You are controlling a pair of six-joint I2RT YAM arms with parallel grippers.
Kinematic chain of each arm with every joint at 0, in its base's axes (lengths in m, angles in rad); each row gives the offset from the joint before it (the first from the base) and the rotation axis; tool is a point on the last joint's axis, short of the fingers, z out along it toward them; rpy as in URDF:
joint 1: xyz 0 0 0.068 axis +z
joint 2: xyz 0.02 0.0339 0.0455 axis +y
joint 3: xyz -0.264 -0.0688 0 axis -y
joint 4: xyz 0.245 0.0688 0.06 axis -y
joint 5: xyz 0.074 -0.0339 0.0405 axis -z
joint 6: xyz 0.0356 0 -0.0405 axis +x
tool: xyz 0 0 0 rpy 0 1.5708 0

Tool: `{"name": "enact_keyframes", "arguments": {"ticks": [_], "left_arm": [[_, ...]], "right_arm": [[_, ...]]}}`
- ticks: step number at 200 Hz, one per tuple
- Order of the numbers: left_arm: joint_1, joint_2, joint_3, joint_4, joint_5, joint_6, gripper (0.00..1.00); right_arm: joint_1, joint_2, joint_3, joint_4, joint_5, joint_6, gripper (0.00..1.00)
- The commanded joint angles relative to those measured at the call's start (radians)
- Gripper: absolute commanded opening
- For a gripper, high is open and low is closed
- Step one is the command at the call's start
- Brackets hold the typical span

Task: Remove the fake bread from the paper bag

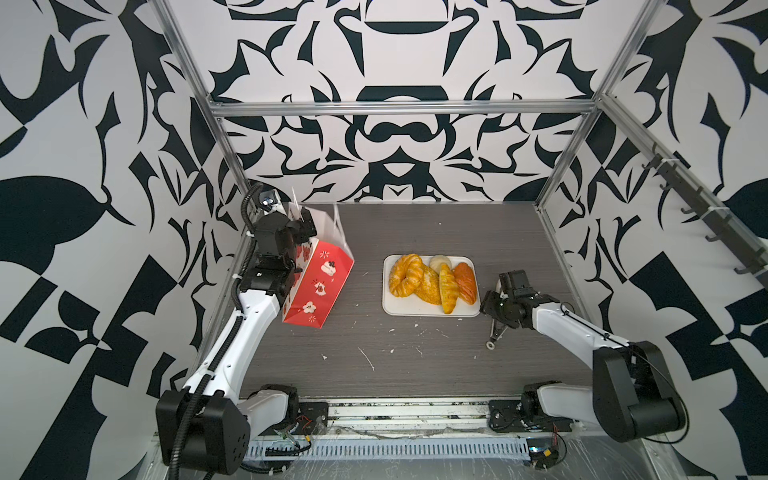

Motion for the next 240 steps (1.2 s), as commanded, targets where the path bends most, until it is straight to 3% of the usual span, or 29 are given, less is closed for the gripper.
{"name": "enact_keyframes", "arguments": {"ticks": [1,36,110,142,176,240], "left_arm": [[0.002,0.021,-0.007,0.031,0.013,-0.021,0.94],[0.002,0.113,0.085,0.068,0.088,-0.044,0.81],[-0.007,0.295,0.278,0.191,0.264,-0.101,0.82],[-0.007,0.333,0.248,0.281,0.325,-0.13,0.81],[-0.007,0.301,0.127,0.376,0.319,-0.107,0.83],[-0.007,0.123,-0.041,0.309,0.256,-0.047,0.83]], "right_arm": [[-0.003,-0.014,0.024,0.011,0.001,-0.012,0.66],[-0.001,-0.024,0.021,0.008,0.012,-0.01,0.67],[-0.003,-0.059,0.004,0.011,0.02,-0.002,0.67],[-0.003,-0.054,0.006,0.02,0.014,0.0,0.67],[-0.003,-0.049,0.003,0.031,0.004,0.004,0.66],[0.019,-0.02,0.017,0.054,-0.012,-0.001,0.66]]}}
